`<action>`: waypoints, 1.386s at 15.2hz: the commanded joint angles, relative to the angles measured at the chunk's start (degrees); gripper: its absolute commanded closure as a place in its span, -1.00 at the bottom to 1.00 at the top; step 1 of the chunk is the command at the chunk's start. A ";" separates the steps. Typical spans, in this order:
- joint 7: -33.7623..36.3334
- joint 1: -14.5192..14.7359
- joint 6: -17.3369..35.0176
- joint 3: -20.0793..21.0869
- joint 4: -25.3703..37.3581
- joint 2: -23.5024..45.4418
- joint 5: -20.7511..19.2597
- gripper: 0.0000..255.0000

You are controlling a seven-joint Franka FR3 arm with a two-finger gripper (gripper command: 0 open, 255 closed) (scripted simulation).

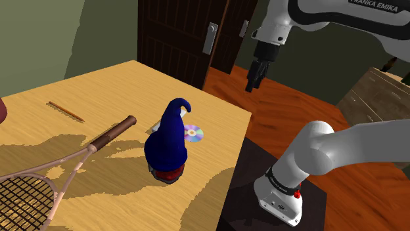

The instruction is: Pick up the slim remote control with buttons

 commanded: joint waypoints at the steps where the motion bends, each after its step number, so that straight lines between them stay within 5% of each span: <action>1: 0.00 0.00 0.00 0.00 0.00 0.00 0.00 -1.00; 13: 33.19 -3.76 23.30 17.23 -4.94 12.59 9.33 -1.00; 21: 56.70 -8.75 38.10 26.98 0.18 29.62 6.33 -1.00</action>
